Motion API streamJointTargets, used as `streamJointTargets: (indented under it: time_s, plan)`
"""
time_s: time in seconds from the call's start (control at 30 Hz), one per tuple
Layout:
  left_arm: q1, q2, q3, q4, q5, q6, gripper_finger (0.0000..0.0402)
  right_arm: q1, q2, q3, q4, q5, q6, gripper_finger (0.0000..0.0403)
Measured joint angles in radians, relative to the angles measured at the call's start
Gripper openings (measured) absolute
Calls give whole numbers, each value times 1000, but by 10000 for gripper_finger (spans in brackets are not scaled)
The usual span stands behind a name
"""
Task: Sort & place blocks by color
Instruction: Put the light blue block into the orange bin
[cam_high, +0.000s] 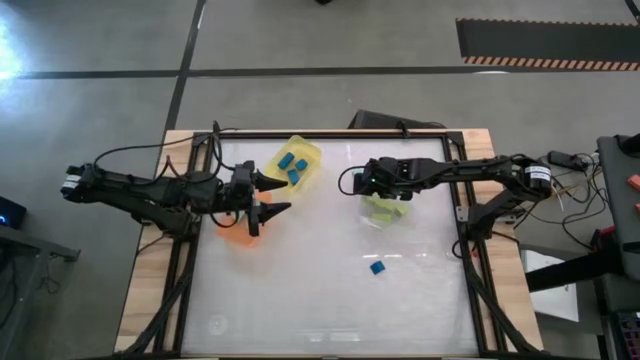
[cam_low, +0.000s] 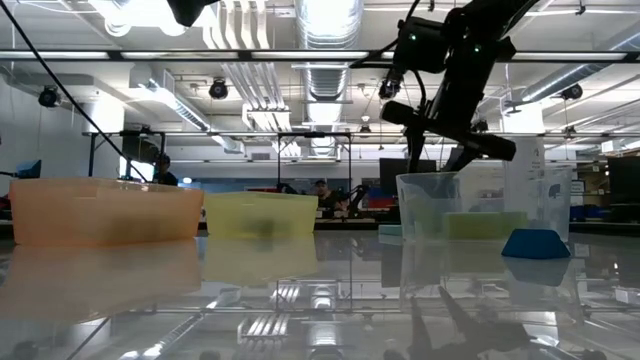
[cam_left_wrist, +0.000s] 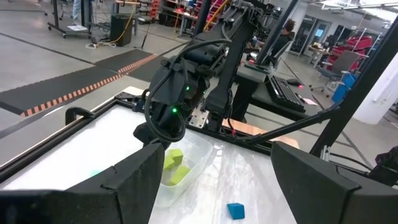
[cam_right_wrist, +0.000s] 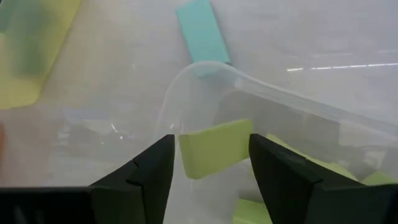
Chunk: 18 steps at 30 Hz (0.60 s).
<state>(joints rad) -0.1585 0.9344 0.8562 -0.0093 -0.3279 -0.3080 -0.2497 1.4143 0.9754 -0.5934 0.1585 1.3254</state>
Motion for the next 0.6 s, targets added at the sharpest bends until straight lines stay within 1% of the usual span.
streamJointTargets:
  time_s: [0.3, 0.5, 0.6]
  plan:
    - [0, 0, 0, 0, -2, 0, 279, 0, -16, 0, 1, -27, -17, 201]
    - [0, 1, 0, -1, -3, 0, 279, 0, -70, 1, 1, -29, -18, 200]
    - [0, 1, 0, -2, -7, 0, 279, 0, -104, 1, 3, -31, -25, 191]
